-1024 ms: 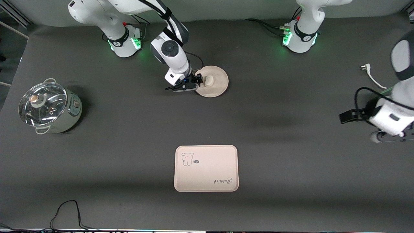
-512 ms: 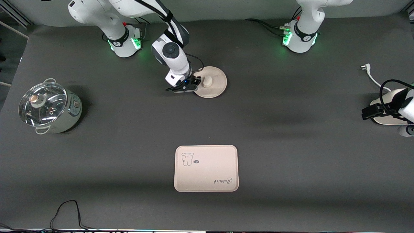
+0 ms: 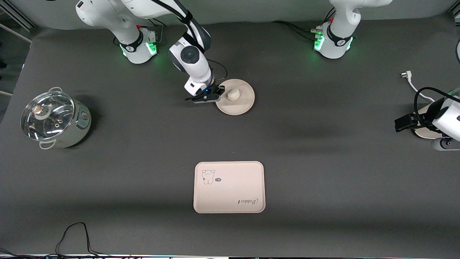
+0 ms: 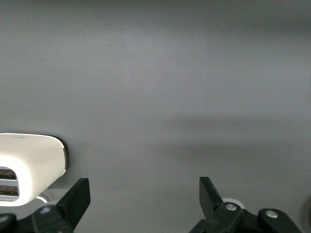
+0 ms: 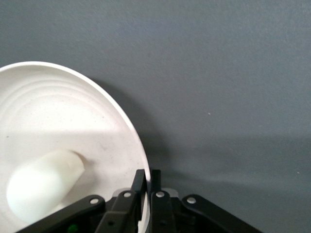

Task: Place bun in plate and plate on tray
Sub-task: 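Lift the plate with the right gripper and carry it over the tray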

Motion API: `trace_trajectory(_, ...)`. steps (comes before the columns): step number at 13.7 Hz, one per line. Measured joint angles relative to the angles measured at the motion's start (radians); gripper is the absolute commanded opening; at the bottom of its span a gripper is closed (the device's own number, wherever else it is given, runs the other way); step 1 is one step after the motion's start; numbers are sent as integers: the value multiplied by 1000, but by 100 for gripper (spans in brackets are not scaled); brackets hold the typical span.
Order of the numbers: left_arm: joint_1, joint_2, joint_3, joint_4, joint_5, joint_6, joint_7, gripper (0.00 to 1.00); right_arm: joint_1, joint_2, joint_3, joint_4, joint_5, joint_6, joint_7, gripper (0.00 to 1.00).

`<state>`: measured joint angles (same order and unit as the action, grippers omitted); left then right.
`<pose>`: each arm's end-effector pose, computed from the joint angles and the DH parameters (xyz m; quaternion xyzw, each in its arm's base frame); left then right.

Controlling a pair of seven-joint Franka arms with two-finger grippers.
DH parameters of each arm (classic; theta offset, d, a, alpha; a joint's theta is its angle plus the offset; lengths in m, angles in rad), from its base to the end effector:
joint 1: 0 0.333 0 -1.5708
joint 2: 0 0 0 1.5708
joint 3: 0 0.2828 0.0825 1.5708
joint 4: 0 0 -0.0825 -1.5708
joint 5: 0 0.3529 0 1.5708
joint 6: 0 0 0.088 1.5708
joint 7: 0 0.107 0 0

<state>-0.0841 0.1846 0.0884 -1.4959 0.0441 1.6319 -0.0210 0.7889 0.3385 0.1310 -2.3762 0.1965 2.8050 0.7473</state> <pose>0.5754 0.0029 0.5286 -0.9992 -0.0102 0.0237 0.0303 0.3020 0.3856 0.1873 -0.9973 0.0097 0.0131 0.0720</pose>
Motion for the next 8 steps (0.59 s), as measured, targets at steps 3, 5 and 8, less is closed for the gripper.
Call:
trace_trajectory(3,0,0,0,14,0,1,0,100,0,-34,-7,11,0,0,0,0)
trace_trajectory(5,0,0,0,14,0,1,0,100,-1,-64,-27,25,0,-27,2,0)
trace_trajectory(8,0,0,-1,15,0,1,0,100,-4,-100,-90,150,0,-203,2,0)
